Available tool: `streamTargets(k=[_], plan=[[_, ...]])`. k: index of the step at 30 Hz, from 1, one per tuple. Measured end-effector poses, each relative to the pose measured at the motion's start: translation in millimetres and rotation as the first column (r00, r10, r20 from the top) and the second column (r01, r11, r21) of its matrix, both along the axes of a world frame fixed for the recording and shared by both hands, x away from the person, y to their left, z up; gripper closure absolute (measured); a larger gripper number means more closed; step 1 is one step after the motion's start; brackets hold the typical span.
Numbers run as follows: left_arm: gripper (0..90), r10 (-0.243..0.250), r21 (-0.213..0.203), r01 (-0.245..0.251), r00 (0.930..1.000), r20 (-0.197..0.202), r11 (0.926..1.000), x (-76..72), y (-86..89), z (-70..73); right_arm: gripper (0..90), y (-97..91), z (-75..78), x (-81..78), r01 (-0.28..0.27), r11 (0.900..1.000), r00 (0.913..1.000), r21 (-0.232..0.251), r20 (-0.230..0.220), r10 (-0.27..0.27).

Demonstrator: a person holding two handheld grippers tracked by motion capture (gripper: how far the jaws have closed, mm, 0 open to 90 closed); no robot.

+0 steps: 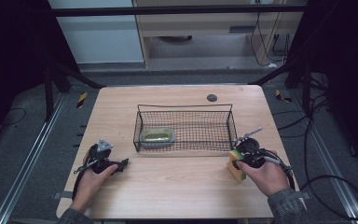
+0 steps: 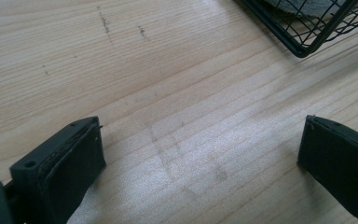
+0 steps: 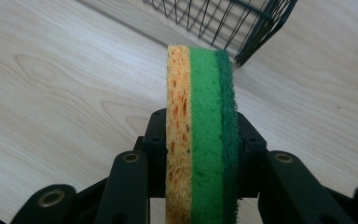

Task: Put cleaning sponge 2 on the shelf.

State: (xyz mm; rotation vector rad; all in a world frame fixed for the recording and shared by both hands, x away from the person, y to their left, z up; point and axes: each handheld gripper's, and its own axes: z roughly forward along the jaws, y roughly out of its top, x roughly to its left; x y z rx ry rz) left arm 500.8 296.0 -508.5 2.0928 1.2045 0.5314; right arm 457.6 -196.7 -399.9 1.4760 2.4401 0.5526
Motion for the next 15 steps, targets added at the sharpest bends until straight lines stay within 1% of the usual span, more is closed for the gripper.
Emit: streamTargets(k=[3, 5, 7, 12, 15], plan=[[0.0, 0.0, 0.0, 0.0, 1.0, 0.0, 1.0, 0.0, 0.0, 0.0, 64.8, 1.3, 9.8, 0.8, 0.001, 1.0, 0.9997, 0.004, 0.025, -0.001], [0.0, -0.001, 0.001, 0.001, 1.0, 0.0, 1.0, 0.0, 0.1, 0.0, 64.7, 3.0, 16.5, 1.8, -0.003, 1.0, 0.9994, 0.007, 0.033, 0.003], [0.0, -0.001, 0.001, 0.001, 1.0, 0.0, 1.0, 0.0, 0.1, 0.0, 64.8, 4.4, 25.5, 3.4, -0.004, 0.9999, 0.9989, 0.015, 0.047, 0.003], [0.0, -0.001, 0.001, 0.001, 1.0, 0.0, 1.0, 0.0, 0.1, 0.0, 64.7, 6.0, 45.6, 7.2, -0.018, 0.9996, 0.9973, 0.021, 0.072, 0.016], [0.0, 0.0, 0.0, 0.0, 1.0, 0.0, 1.0, 0.0, 0.0, 0.0, 64.7, 6.6, 56.1, 10.0, -0.021, 0.9992, 0.9968, 0.034, 0.078, 0.018]])
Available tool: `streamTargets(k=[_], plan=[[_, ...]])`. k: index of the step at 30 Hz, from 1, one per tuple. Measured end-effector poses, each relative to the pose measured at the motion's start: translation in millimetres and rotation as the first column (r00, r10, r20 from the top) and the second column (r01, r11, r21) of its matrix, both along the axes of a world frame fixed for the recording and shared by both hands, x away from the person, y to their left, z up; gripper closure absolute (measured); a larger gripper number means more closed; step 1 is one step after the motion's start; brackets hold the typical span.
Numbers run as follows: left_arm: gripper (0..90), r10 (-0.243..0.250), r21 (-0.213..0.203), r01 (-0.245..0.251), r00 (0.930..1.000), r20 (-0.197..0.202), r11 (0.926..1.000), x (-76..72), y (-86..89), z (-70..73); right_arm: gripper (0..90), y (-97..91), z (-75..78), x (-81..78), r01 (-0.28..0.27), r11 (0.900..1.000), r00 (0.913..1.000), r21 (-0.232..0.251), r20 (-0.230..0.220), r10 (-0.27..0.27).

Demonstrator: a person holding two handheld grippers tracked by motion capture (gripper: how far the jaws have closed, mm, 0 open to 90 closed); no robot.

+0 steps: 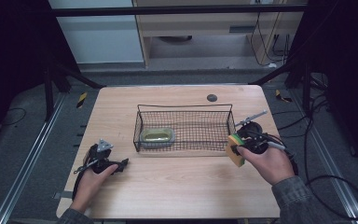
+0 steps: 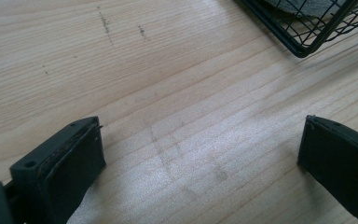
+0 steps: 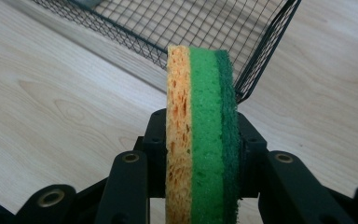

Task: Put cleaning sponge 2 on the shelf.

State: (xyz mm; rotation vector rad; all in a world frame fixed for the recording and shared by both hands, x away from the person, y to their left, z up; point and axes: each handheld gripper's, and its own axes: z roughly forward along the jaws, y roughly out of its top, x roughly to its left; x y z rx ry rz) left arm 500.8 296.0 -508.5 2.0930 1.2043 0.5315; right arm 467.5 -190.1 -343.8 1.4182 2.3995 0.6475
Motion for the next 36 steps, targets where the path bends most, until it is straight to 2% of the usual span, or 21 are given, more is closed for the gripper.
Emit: streamTargets(k=[11, 16, 25, 36], plan=[[0.0, 0.004, -0.006, -0.004, 1.0, 0.0, 1.0, -0.2, -0.4, -0.2, 64.7, -1.7, 27.8, 17.3, 0.028, 0.9993, 0.9972, 0.023, 0.068, -0.03], [0.0, 0.004, -0.006, -0.004, 1.0, 0.0, 1.0, -0.1, -0.4, -0.2, 64.6, 4.4, 37.2, 30.3, 0.056, 0.9977, 0.9917, 0.038, 0.114, -0.06], [0.0, 0.002, -0.002, -0.002, 1.0, 0.002, 1.0, 0.0, -0.2, -0.1, 64.6, 15.3, 36.8, 56.7, 0.105, 0.9926, 0.9809, 0.061, 0.158, -0.113], [0.0, 0.002, -0.002, -0.002, 1.0, 0.001, 1.0, 0.3, -0.2, -0.1, 64.6, 16.0, 36.6, 78.6, 0.144, 0.9872, 0.9733, 0.068, 0.17, -0.154]])
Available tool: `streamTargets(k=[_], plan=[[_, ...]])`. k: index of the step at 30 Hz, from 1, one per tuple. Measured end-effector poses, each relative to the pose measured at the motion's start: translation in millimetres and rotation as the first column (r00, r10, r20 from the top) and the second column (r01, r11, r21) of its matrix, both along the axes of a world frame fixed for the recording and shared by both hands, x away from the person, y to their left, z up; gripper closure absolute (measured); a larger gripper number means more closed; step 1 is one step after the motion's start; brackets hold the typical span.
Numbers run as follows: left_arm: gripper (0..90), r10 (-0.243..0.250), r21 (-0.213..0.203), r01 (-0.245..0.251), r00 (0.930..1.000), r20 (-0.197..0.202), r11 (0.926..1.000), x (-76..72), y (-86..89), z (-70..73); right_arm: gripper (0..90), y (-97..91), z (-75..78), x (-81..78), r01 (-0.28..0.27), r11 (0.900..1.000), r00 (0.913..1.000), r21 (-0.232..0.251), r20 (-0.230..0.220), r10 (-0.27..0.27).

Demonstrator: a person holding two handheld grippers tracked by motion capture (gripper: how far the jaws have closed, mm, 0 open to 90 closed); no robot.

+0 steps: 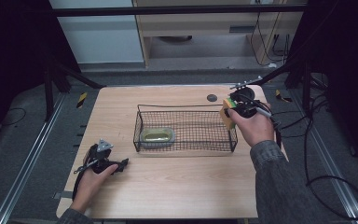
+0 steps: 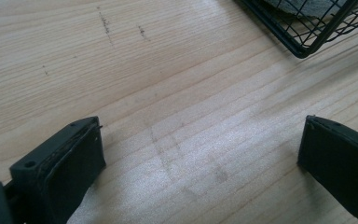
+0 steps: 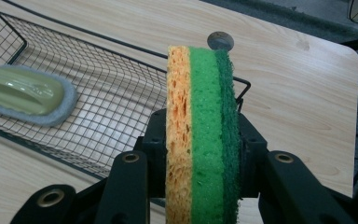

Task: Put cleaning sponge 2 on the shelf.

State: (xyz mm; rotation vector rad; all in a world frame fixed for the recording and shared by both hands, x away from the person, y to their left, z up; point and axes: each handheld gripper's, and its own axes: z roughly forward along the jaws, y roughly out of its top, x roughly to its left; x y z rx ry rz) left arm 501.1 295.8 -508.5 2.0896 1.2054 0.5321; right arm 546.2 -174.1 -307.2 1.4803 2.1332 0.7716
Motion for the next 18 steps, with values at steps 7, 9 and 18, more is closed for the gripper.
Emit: streamTargets(k=[7, 9, 18], plan=[[0.0, -0.002, 0.001, 0.002, 1.0, 0.0, 1.0, 0.3, 0.1, 0.0, 64.6, 1.7, -4.8, 6.3, 0.008, 1.0, 1.0, -0.002, 0.004, -0.008], [0.0, -0.002, 0.0, 0.002, 1.0, -0.001, 1.0, 0.3, 0.1, 0.1, 64.5, 2.2, -7.0, 7.9, 0.011, 0.9999, 0.9999, 0.001, 0.006, -0.011], [0.0, -0.006, 0.005, 0.006, 1.0, -0.003, 1.0, 0.6, 0.4, 0.3, 64.5, 12.7, -19.0, 15.6, 0.011, 0.9999, 0.9999, -0.007, -0.002, -0.011]])
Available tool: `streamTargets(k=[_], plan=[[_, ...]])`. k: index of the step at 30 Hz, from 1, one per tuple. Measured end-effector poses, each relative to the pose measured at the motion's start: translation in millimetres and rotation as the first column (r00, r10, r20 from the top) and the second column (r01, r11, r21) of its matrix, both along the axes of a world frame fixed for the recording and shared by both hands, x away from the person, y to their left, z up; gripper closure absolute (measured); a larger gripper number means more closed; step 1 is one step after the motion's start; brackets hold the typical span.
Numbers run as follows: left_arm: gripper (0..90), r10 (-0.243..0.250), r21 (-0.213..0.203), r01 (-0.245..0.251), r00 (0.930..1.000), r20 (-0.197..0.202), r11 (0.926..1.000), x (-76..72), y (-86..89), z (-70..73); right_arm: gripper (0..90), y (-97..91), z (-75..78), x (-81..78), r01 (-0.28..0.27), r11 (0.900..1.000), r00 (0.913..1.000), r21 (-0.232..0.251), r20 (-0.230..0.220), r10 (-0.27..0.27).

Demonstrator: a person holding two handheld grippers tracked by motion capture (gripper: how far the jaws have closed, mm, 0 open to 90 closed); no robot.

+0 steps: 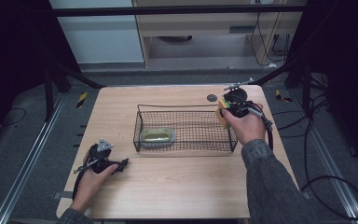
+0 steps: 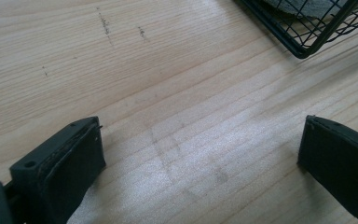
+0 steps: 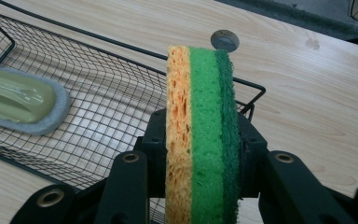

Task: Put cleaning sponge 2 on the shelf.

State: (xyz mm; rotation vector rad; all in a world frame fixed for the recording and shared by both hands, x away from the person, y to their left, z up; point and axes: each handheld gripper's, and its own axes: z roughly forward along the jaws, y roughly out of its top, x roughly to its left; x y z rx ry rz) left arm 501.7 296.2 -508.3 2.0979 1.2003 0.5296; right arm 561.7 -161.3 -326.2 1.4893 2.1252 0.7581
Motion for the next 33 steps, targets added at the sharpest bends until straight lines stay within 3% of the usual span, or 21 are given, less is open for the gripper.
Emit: streamTargets(k=[12, 25, 33], plan=[[0.0, 0.0, -0.004, 0.0, 1.0, 0.0, 1.0, 0.6, -0.3, -0.2, 64.3, 12.6, -24.8, 15.1, -0.001, 0.9999, 0.9992, -0.015, -0.04, 0.0], [0.0, 0.003, -0.008, -0.003, 1.0, 0.001, 1.0, 1.4, -0.8, -0.4, 64.2, 10.0, -63.3, 29.5, 0.021, 0.9995, 0.9939, -0.025, -0.107, -0.024], [0.0, 0.003, -0.007, -0.003, 1.0, 0.001, 1.0, 1.8, -0.9, -0.3, 64.0, 8.2, -76.4, 34.3, 0.04, 0.9989, 0.9898, -0.025, -0.136, -0.043]])
